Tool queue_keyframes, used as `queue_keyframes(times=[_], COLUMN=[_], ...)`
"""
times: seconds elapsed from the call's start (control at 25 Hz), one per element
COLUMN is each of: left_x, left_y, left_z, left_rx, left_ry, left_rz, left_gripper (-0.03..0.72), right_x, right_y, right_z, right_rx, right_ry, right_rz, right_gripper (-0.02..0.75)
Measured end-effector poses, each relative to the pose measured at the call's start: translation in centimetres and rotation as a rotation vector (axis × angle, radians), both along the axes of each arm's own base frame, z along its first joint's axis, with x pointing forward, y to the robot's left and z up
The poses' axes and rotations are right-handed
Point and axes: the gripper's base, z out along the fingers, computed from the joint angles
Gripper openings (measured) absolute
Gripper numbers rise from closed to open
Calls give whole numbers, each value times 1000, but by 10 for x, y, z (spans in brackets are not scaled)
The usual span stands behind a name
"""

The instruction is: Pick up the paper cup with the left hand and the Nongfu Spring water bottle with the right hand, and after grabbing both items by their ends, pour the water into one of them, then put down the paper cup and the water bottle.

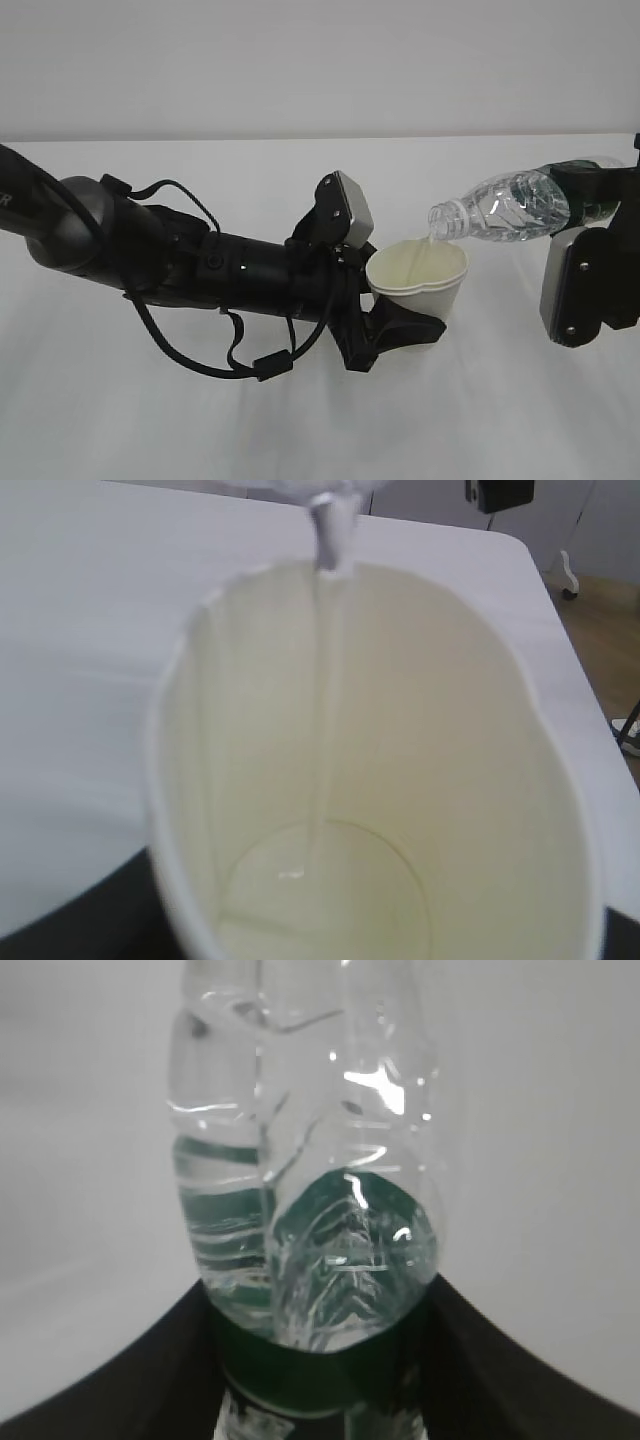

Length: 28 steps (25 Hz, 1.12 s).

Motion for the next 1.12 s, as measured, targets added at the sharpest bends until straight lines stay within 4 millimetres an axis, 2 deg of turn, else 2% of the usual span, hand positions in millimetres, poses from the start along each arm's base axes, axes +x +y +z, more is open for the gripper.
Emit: queue_keyframes(times=[1.12], left_x=[0], left_y=[0], left_z=[0], left_rx=[1], left_ry=[-1], left_rz=[-2], left_gripper=[453], right_x=[0], right_y=[0], right_z=[0], right_rx=[-12], right_ry=[-5], right_rz=[3], right_gripper=[403])
